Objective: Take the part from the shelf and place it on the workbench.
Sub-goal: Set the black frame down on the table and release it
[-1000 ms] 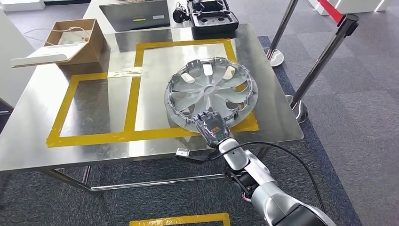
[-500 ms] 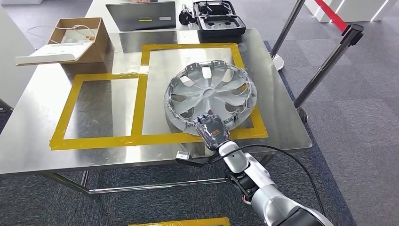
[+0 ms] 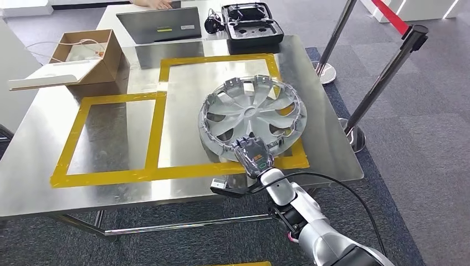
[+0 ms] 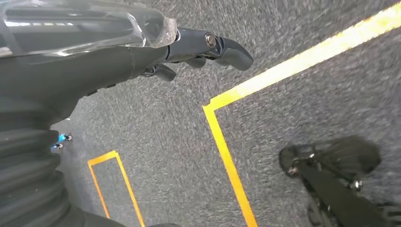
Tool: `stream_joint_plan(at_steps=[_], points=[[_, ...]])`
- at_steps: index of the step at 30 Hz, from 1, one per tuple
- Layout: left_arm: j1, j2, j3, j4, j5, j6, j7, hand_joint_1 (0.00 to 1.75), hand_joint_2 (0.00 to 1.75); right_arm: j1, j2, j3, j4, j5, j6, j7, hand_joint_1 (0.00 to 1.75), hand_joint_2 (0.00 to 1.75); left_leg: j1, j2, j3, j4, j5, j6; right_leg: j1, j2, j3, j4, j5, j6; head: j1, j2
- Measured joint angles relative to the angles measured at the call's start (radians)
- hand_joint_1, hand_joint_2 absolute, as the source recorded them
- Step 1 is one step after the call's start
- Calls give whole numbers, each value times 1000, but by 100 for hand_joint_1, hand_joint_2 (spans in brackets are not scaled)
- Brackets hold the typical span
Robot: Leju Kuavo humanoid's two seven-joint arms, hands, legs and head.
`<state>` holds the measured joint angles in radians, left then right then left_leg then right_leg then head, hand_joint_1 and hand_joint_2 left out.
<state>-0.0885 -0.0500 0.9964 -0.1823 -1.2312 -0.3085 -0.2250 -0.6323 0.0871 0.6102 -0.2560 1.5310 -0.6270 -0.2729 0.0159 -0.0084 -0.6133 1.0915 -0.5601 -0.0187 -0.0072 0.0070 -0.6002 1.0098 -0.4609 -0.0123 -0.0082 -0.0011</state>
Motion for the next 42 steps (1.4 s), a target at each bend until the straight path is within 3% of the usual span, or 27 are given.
stream_joint_plan(at_steps=[2,3,4,5,7,8,10,13,15,17,18,19,20,22,24,25,28,34,42], points=[[1,2,0,0,0,0,0,0,175,1,3,0,0,1,0,-3,175,175,1,1,-73,134,-51,-5,0,0,5,0,-5,-6,-2,0],[2,2,0,0,0,0,0,0,175,2,5,0,0,2,1,-6,175,175,1,2,-104,183,-60,-6,0,0,8,0,-7,-7,-2,0],[2,2,0,0,0,0,1,0,175,5,6,0,0,2,1,-8,175,175,1,2,-118,196,-50,-6,0,1,12,0,-11,-7,-2,0],[2,2,0,0,0,0,1,0,175,8,7,1,0,2,1,-9,175,175,1,2,-112,167,-21,-6,0,1,17,0,-14,-5,-3,0],[2,3,0,0,0,0,1,0,175,10,11,1,0,2,1,-10,175,175,3,3,-54,32,54,-5,0,1,28,0,-23,1,-3,0],[1,4,0,0,0,-1,1,0,175,10,13,1,0,2,1,-9,175,175,2,3,-25,-27,78,-3,2,2,31,1,-27,5,-3,0],[1,4,0,0,0,-3,1,0,175,9,14,2,0,2,1,-6,175,175,0,1,2,-77,86,5,6,3,33,0,-31,13,-3,0],[3,2,0,0,0,-6,3,0,175,11,15,3,0,2,1,-1,175,175,0,0,9,-83,84,24,5,3,33,3,-40,27,-2,0],[2,1,0,0,0,-6,3,0,175,13,15,5,0,2,1,4,175,175,4,0,15,-86,83,36,3,2,1,71,-77,37,2,0],[2,2,0,0,0,-6,3,0,175,16,14,6,0,2,1,6,175,175,3,1,18,-86,79,43,1,2,-73,215,-134,43,5,0],[3,1,0,0,0,-6,3,0,175,18,13,6,1,3,1,7,175,175,2,1,19,-85,77,44,1,2,-109,276,-150,44,5,0],[3,1,0,0,-1,-6,3,0,175,22,12,6,1,3,1,8,175,175,2,0,22,-85,75,45,1,1,-129,304,-148,43,5,0],[3,1,0,0,-2,-6,2,0,175,24,11,7,1,4,1,8,175,175,2,-1,26,-85,72,44,1,1,-128,289,-125,40,5,0],[3,-1,0,0,-4,-8,-2,0,175,27,9,8,1,6,1,8,175,175,2,-4,37,-85,65,40,2,0,-72,153,-47,30,6,0],[2,-4,0,0,-3,-13,-12,0,175,26,8,10,1,9,2,6,175,175,-2,-4,41,-83,58,32,4,-2,-17,32,-1,24,5,0],[2,-4,0,0,-1,-16,-18,0,175,26,7,11,1,10,2,4,175,175,-3,-4,41,-82,56,30,6,-2,-5,7,4,24,5,0],[4,-7,1,0,3,-17,-27,0,175,26,6,12,1,9,3,-2,175,175,-4,-3,42,-86,54,31,8,2,-3,2,3,28,4,0],[3,-10,1,0,-15,-7,-18,0,175,26,6,12,1,6,10,-19,175,175,-3,-2,49,-98,59,23,10,5,-3,3,0,21,4,0],[3,-12,1,0,-11,-12,-23,0,175,26,6,12,1,4,11,-24,175,175,-2,-2,49,-99,60,18,10,5,-2,3,0,20,4,0]])
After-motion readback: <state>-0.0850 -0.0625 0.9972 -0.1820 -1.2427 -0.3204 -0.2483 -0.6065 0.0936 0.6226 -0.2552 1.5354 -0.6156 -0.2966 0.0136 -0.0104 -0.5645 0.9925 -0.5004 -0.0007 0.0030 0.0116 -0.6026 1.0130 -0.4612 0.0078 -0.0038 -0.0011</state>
